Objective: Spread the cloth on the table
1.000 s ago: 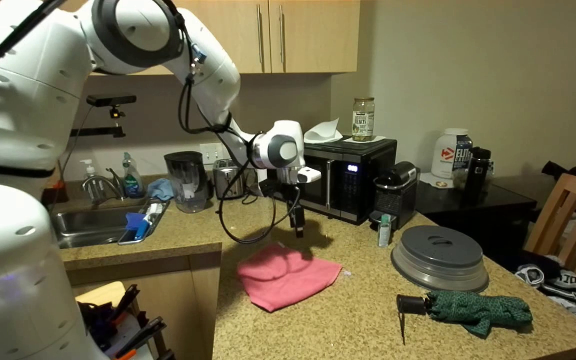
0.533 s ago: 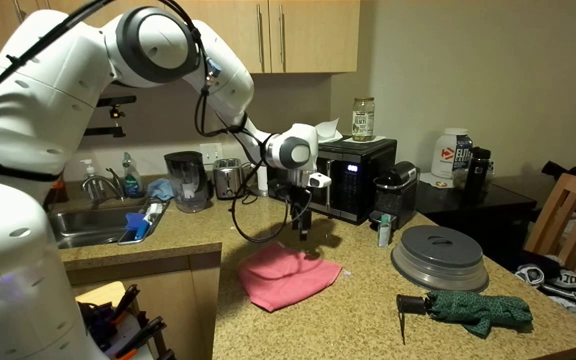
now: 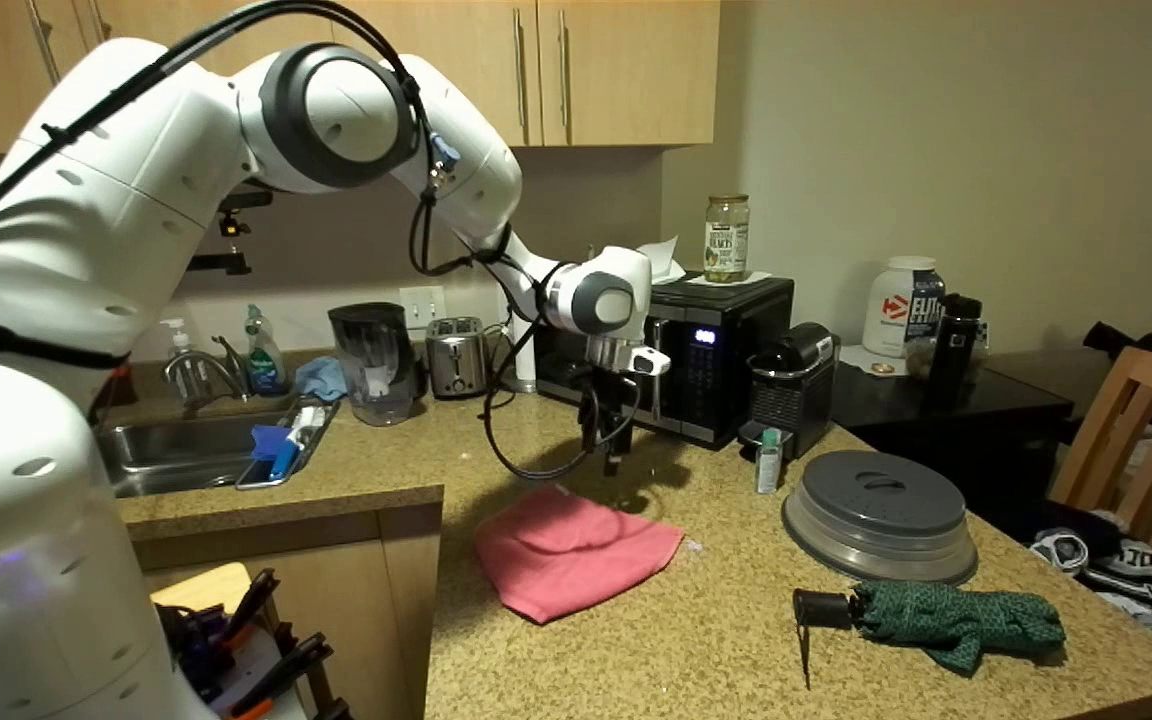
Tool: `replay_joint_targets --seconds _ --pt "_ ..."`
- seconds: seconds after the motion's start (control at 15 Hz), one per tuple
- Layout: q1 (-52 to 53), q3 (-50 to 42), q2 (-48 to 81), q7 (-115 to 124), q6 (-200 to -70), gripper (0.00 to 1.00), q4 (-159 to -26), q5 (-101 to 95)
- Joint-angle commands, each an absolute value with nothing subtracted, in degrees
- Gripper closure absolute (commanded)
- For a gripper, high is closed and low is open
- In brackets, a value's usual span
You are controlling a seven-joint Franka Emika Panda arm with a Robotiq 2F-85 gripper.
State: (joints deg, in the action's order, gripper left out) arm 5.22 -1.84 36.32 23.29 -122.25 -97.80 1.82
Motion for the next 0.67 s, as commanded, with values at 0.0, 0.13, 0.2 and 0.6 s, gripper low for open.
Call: replay_joint_targets --seconds 0.0,0.13,0.2,0.6 --pt "3.5 -0.7 37.7 17.6 -119.6 0.0 -95.3 3.8" --pt "4.3 -1.6 38.2 19.0 -118.7 0.0 -94.6 2.6" --pt "4.9 -1.9 37.6 20.4 -120.6 0.0 -95.7 2.3" --pt "4.9 -2.0 38.1 20.4 -120.1 0.0 -95.2 2.3"
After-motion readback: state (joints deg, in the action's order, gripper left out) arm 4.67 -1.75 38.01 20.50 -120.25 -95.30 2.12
